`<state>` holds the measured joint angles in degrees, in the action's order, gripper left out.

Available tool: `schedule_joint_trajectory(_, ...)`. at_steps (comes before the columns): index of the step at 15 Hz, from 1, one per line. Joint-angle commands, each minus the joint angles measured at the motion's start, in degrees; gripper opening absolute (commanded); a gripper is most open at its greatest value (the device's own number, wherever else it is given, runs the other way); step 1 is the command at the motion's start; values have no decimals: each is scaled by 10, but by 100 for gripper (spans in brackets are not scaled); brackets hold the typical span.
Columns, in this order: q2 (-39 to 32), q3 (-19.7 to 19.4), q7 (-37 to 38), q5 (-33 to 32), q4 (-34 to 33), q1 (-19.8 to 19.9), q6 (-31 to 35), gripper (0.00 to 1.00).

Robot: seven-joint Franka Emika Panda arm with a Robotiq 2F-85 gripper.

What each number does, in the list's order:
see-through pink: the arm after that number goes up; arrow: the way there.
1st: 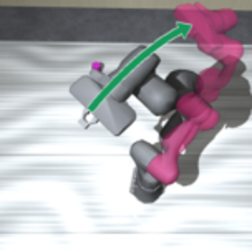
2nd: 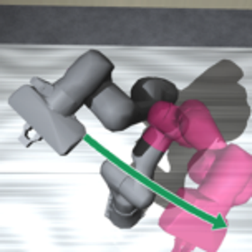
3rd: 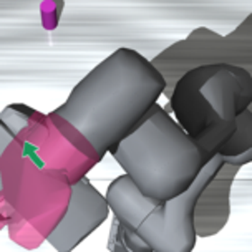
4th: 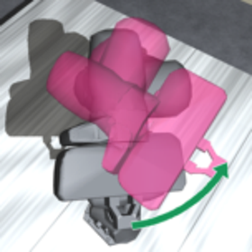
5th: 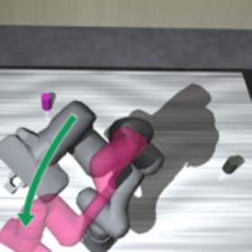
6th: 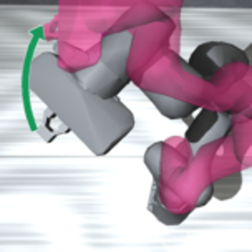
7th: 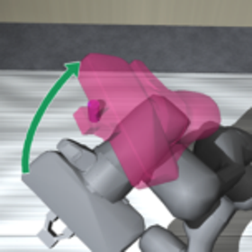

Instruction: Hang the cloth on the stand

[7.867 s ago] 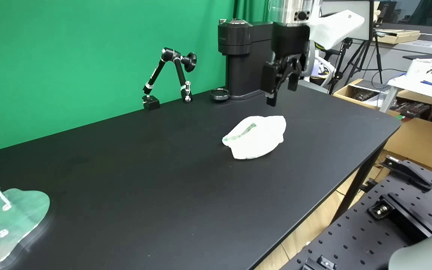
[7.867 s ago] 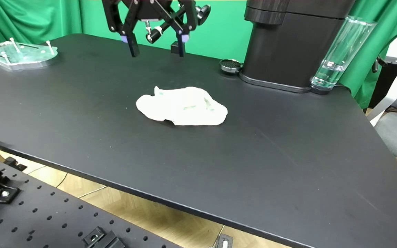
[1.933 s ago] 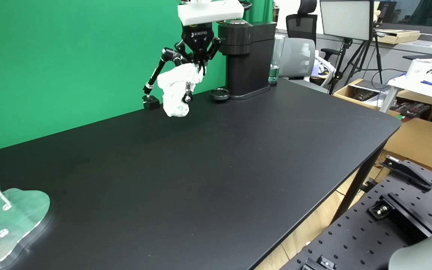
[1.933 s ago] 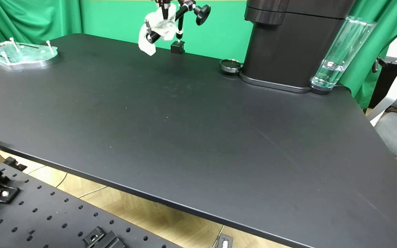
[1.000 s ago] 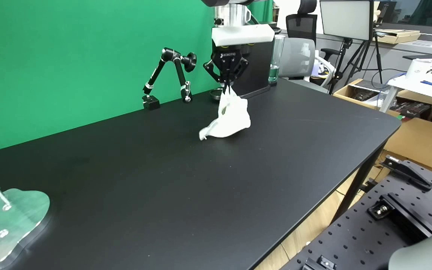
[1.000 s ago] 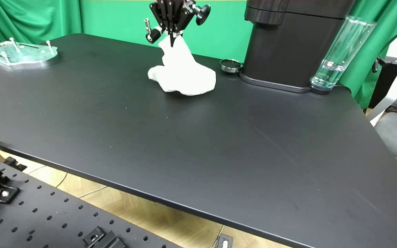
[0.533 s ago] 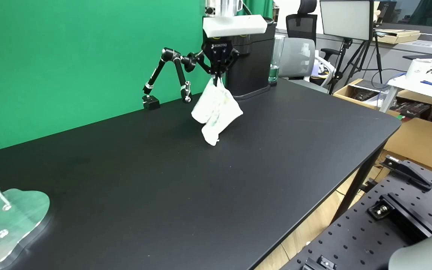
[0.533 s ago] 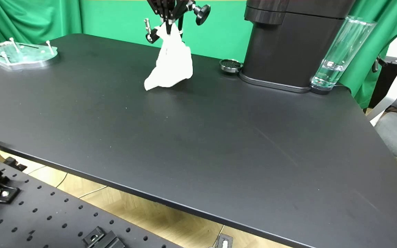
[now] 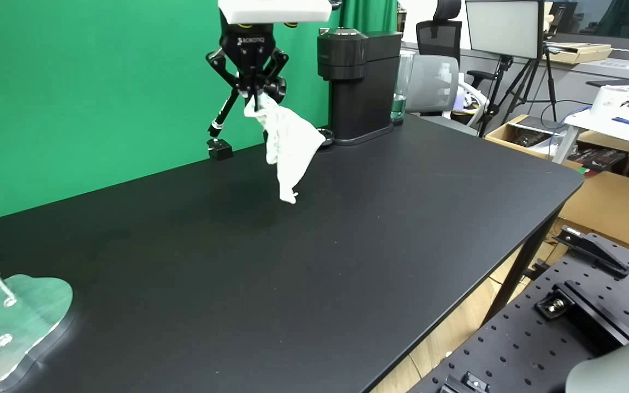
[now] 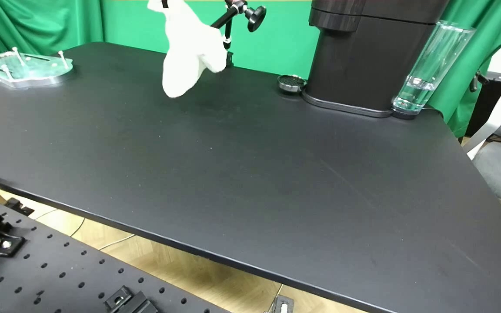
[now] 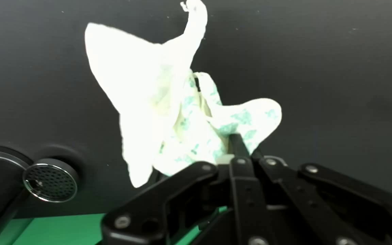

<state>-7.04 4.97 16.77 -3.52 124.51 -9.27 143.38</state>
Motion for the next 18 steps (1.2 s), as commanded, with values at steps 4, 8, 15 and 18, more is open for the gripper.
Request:
schedule_joint_trajectory(4,-11,8,16,-26,-51,-12,-19,0)
schedule_joint_trajectory(8,-11,2,21,-27,-61,-7,-24,0)
schedule_joint_trajectory(15,-1,-23,8,-27,-50,20,-14,0)
schedule_joint_trajectory(18,-2,-39,-1,-20,-45,43,-12,0)
